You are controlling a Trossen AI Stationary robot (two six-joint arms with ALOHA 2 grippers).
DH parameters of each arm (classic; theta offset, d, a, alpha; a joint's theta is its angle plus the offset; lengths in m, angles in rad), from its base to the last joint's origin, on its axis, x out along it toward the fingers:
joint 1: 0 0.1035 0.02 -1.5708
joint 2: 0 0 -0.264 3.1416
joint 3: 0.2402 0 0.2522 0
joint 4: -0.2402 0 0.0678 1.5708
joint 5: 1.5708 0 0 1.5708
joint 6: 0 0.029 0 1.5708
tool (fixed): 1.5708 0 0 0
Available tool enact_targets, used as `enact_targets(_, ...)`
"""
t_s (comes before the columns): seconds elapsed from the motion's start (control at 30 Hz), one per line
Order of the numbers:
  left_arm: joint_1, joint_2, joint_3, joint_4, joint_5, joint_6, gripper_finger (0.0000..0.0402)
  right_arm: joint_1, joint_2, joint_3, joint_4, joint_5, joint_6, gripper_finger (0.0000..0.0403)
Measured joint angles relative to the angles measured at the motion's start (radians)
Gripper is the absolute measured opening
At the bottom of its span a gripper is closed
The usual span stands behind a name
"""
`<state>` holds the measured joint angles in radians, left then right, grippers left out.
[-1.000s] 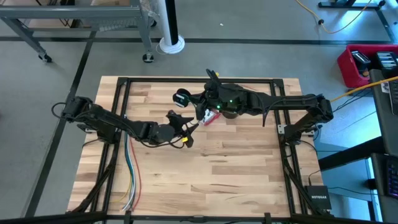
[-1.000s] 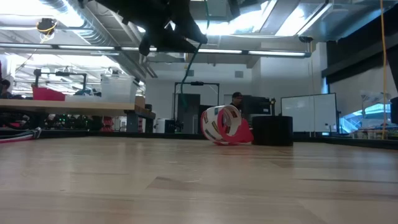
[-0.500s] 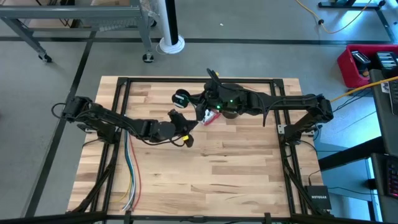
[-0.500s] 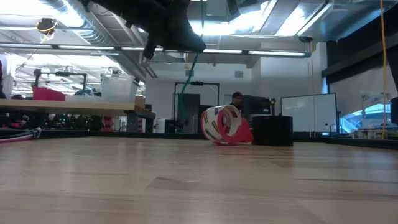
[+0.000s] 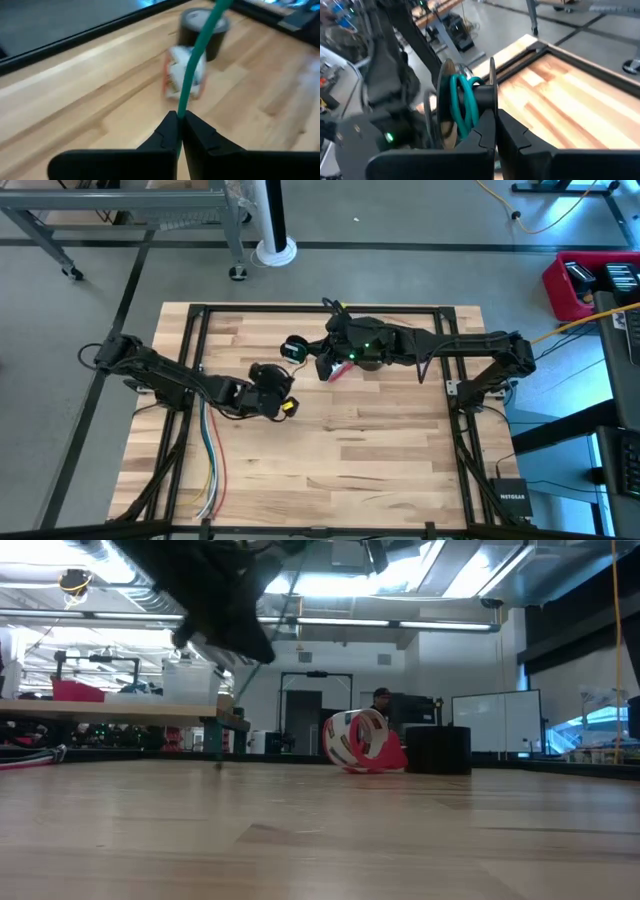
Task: Coil cords
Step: Coil the green wire on the spool
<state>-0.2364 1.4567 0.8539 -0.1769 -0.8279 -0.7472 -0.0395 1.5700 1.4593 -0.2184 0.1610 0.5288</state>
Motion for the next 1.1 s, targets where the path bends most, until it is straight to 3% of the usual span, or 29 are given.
enact_targets(0.3, -0.018, -0.211, 0.000, -0.351, -0.171, -0.115, 0.0001, 0.000, 0.000, 0.000, -0.103, -0.061, 0.022, 0.0003)
enact_targets(0.43, -0.007, -0.299, 0.000, -0.385, -0.204, -0.090, 0.0001, 0.001, 0.004, 0.000, -0.114, -0.089, 0.026, 0.0003)
enact_targets(0.6, 0.032, -0.371, 0.000, -0.336, -0.208, -0.004, 0.0001, 0.001, 0.038, 0.000, -0.092, -0.153, 0.052, 0.0003)
enact_targets(0.77, 0.063, -0.410, 0.000, -0.178, -0.196, 0.113, 0.0000, 0.000, 0.098, 0.000, -0.060, -0.179, 0.066, 0.0003)
enact_targets(0.93, 0.067, -0.413, 0.000, -0.018, -0.139, 0.232, 0.0000, 0.000, 0.138, 0.000, -0.054, -0.104, 0.058, 0.0003)
enact_targets(1.1, 0.067, -0.414, 0.000, 0.063, -0.071, 0.233, 0.0000, 0.000, 0.165, 0.000, -0.024, -0.005, 0.042, 0.0003)
